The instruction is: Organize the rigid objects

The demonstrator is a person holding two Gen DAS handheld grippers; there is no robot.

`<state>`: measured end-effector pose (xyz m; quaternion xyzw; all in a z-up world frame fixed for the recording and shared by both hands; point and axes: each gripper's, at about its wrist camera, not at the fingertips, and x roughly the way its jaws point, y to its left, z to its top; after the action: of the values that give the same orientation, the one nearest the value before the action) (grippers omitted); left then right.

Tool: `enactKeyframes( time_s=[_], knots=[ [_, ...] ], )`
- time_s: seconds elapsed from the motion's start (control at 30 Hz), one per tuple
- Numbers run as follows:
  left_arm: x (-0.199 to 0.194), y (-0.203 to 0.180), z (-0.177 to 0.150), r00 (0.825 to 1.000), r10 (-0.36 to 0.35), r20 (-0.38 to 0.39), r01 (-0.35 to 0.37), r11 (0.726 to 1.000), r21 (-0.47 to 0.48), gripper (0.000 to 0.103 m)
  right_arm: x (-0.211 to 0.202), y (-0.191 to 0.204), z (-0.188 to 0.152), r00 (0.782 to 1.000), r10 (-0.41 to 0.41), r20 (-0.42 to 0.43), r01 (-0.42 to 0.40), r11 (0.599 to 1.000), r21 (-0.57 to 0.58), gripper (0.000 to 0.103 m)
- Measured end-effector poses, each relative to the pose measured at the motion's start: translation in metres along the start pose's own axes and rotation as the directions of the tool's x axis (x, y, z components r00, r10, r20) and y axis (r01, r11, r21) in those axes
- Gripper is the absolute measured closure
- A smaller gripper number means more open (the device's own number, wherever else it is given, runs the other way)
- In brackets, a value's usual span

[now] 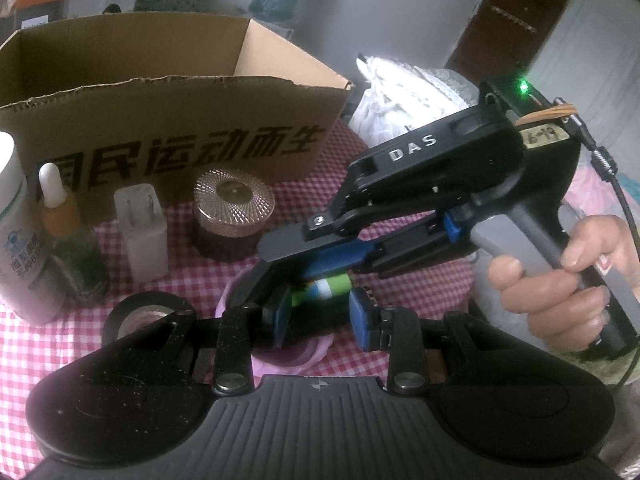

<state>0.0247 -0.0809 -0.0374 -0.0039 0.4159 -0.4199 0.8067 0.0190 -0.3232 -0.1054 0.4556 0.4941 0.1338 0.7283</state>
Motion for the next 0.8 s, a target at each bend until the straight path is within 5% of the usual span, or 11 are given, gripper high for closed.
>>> enactKeyframes(
  time_s=[0.3, 0.43, 0.6, 0.8],
  knots=[
    [-0.016, -0.007, -0.002, 0.998, 0.055, 0.044, -0.057, 0.997, 0.055, 0.072, 0.007, 0.001, -0.006, 1.0, -0.005, 0.026, 0.006, 1.0, -0.009, 0.083],
    [-0.028, -0.008, -0.001, 0.986, 0.133, 0.099, -0.141, 0.986, 0.085, 0.072, 0.004, 0.0, -0.009, 0.999, 0.01, 0.034, -0.009, 0.999, -0.033, 0.084],
    [-0.011, -0.007, 0.002, 0.97, 0.23, 0.08, -0.239, 0.964, 0.121, 0.071, 0.001, 0.012, -0.015, 0.998, 0.011, 0.056, -0.005, 0.995, -0.101, 0.086],
    [-0.004, -0.009, -0.001, 0.971, 0.228, 0.067, -0.236, 0.959, 0.157, 0.071, -0.001, 0.016, -0.018, 0.997, 0.0, 0.078, 0.011, 0.99, -0.14, 0.087]
  ],
)
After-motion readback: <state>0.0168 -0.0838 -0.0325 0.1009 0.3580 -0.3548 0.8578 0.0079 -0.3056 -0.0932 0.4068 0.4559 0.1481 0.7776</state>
